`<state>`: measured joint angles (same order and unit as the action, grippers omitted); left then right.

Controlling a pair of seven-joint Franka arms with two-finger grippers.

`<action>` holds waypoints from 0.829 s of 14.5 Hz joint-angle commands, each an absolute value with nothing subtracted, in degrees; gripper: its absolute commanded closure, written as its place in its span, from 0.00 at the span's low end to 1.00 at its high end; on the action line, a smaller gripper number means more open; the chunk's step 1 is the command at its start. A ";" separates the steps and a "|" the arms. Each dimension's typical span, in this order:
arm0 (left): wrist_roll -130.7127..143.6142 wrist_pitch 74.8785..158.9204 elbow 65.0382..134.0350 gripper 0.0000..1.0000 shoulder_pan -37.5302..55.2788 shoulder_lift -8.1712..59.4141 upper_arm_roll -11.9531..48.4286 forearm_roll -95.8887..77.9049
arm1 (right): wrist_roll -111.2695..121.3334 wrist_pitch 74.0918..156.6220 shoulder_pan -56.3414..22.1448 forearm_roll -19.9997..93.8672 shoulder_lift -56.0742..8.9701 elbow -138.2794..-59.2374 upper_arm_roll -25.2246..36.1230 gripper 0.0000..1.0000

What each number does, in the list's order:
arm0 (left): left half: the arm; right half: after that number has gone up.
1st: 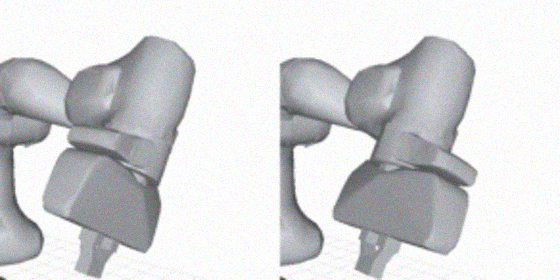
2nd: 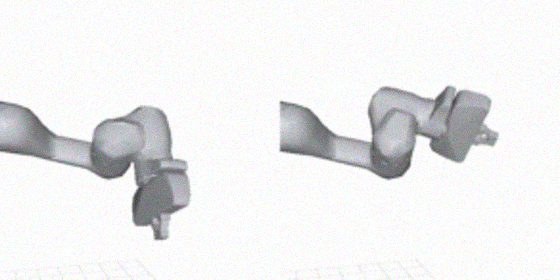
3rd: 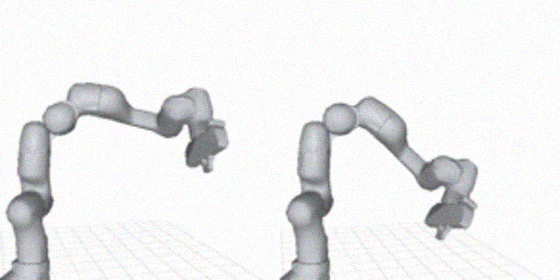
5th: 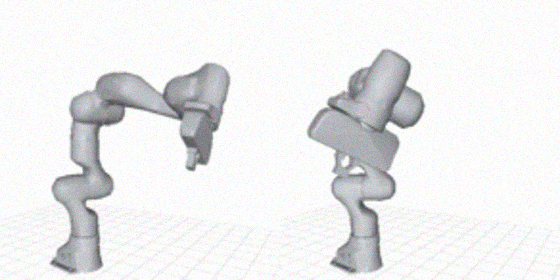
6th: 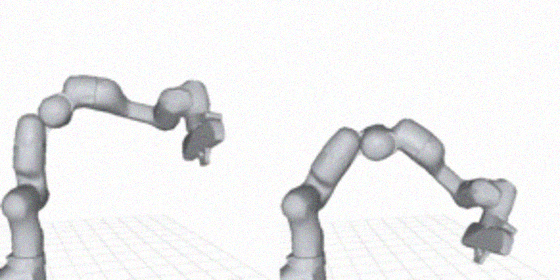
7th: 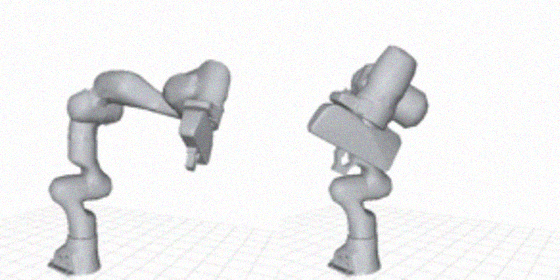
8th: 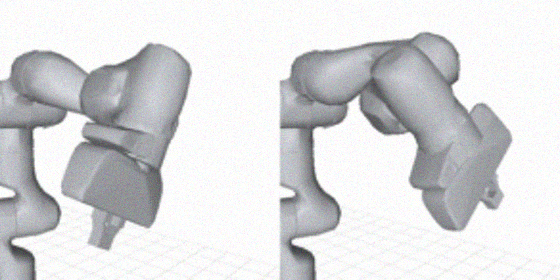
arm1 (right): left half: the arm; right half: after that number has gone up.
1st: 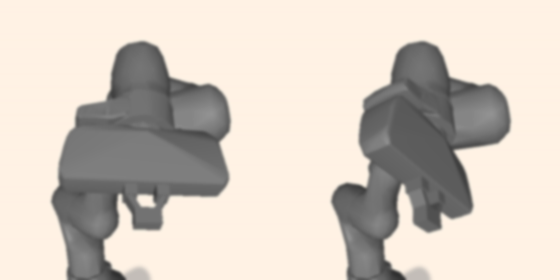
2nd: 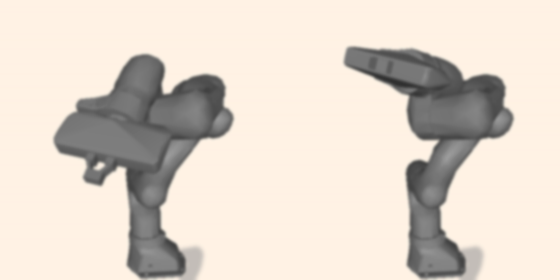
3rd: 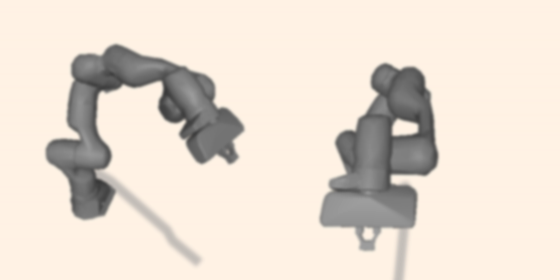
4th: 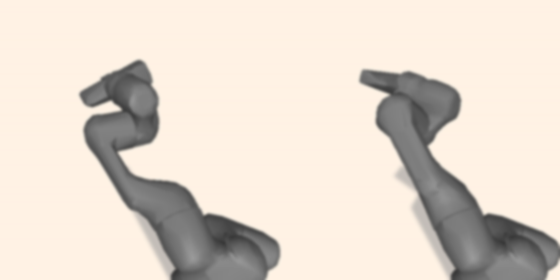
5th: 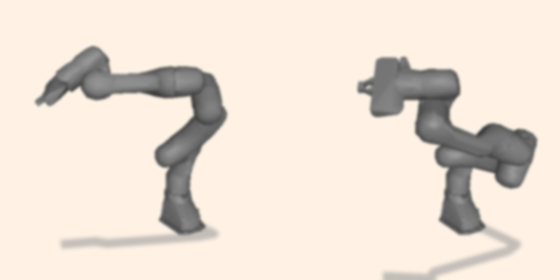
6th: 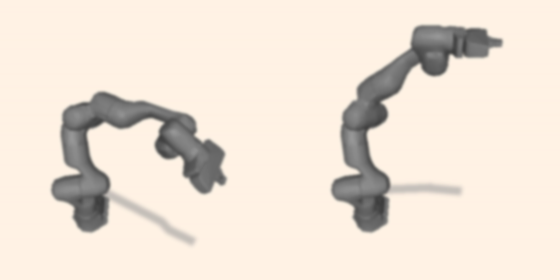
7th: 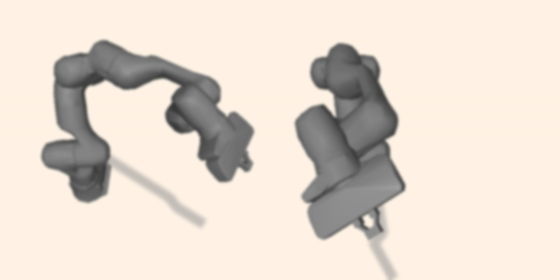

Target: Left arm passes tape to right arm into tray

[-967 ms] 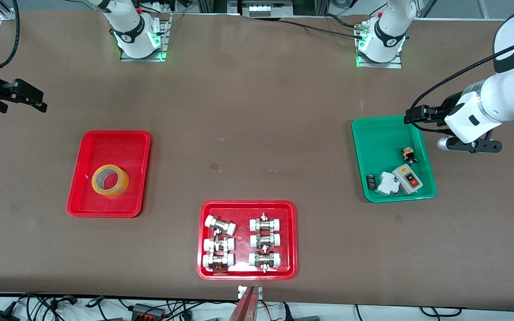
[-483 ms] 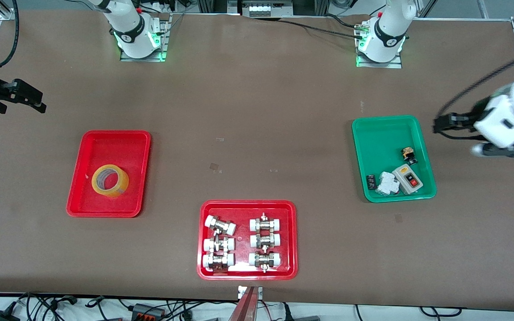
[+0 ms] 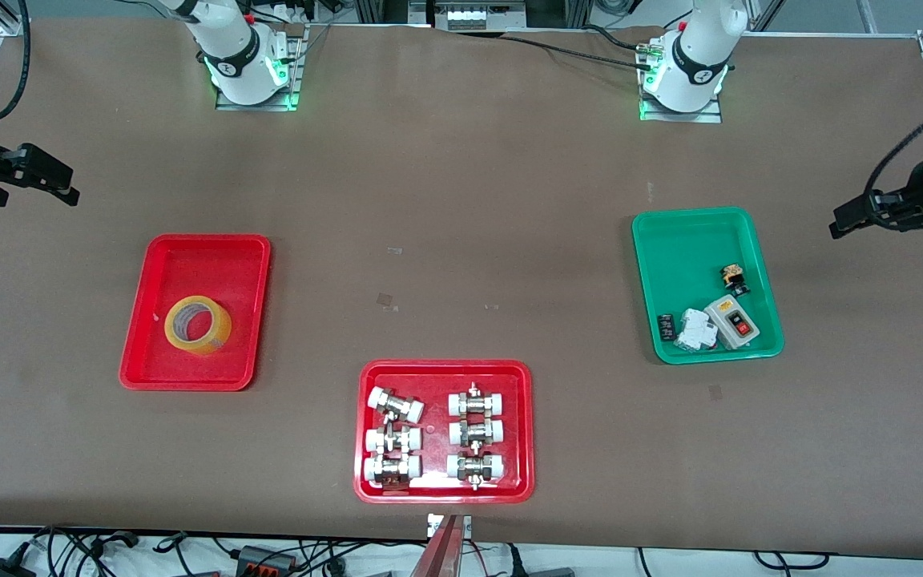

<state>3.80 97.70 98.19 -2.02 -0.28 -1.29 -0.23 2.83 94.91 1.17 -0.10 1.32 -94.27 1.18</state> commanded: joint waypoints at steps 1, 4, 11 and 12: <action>3.43 100.90 104.60 0.00 -1.85 -5.98 -1.41 0.09 | 3.08 95.63 3.25 0.70 2.46 -95.27 0.18 0.00; 3.52 100.11 103.80 0.00 -1.85 -5.80 -1.49 0.00 | 3.08 95.62 5.26 0.88 2.55 -95.27 -1.48 0.00; 3.16 100.11 103.36 0.00 -1.93 -5.19 -1.49 -0.53 | 3.16 95.01 5.80 0.62 2.64 -95.27 -2.90 0.00; 3.16 100.11 103.36 0.00 -1.93 -5.19 -1.49 -0.61 | 3.16 94.92 5.80 0.62 2.64 -95.45 -2.90 0.00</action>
